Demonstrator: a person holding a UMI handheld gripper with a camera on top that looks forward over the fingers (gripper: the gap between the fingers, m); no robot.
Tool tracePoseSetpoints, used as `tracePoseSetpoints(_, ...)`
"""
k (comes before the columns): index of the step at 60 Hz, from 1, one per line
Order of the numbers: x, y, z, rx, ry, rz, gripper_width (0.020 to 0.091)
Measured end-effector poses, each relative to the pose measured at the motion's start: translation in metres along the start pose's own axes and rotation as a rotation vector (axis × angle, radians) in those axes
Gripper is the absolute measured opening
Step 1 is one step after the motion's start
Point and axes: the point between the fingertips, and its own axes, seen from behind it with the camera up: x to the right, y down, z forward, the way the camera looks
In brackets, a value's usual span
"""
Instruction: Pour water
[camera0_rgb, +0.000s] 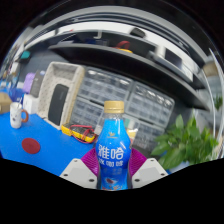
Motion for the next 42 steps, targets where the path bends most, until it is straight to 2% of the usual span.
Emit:
tracePoseSetpoints(11,-0.091,-0.06,0.008,0.064,-0.038,-0.38,0.0347)
tracePoseSetpoints(25,-0.22,-0.126,0.024,0.2,-0.057,-0.868,0.0349)
tracePoseSetpoints(42,-0.301,-0.156,0.037,0.323,0.008,-1.447,0.0347)
